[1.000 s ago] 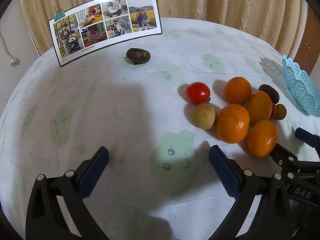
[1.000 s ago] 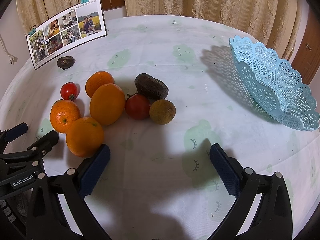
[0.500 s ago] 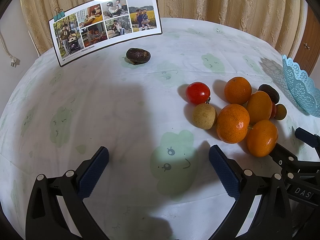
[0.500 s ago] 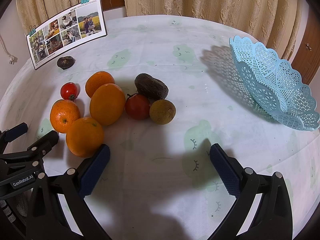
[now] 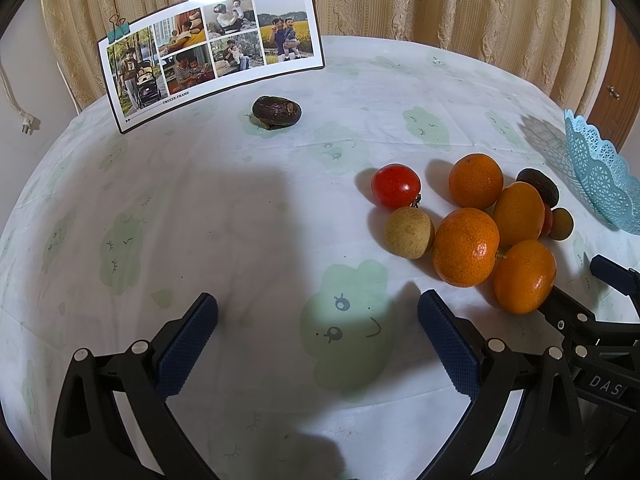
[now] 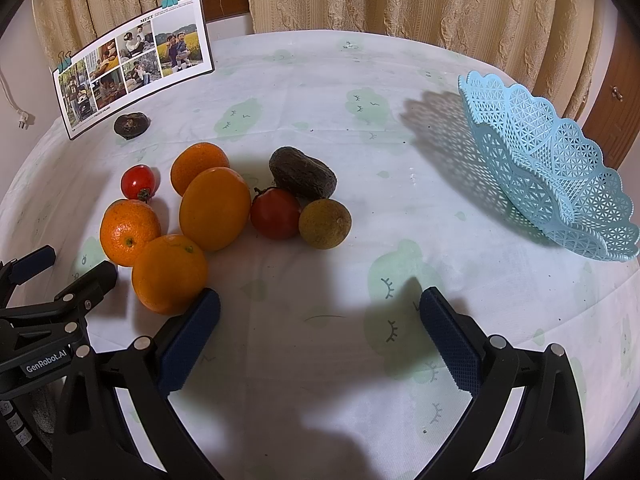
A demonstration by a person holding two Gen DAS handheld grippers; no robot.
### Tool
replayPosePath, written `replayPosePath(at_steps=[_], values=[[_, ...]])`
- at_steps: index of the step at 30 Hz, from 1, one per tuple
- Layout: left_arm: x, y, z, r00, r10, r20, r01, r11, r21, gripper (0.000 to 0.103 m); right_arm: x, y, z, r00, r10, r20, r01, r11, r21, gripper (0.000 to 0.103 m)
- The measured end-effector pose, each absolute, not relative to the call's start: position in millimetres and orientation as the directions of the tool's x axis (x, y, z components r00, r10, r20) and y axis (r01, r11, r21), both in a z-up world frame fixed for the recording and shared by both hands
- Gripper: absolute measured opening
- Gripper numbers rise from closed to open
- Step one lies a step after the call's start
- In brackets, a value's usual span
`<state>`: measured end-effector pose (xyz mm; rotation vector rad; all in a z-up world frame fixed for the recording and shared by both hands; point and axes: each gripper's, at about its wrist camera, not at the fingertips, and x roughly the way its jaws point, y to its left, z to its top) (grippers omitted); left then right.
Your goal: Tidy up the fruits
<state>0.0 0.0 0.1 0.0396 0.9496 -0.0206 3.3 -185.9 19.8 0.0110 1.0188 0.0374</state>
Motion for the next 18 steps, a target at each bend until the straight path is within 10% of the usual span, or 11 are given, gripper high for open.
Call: replayPosePath(at_steps=[18], values=[[-1, 6, 3, 0.59, -0.061, -0.805, 0.054, 0.998, -0.037, 0.098, -8, -192, 27, 0.555, 0.117, -0.823, -0.051, 0.993, 0.107, 0.101]])
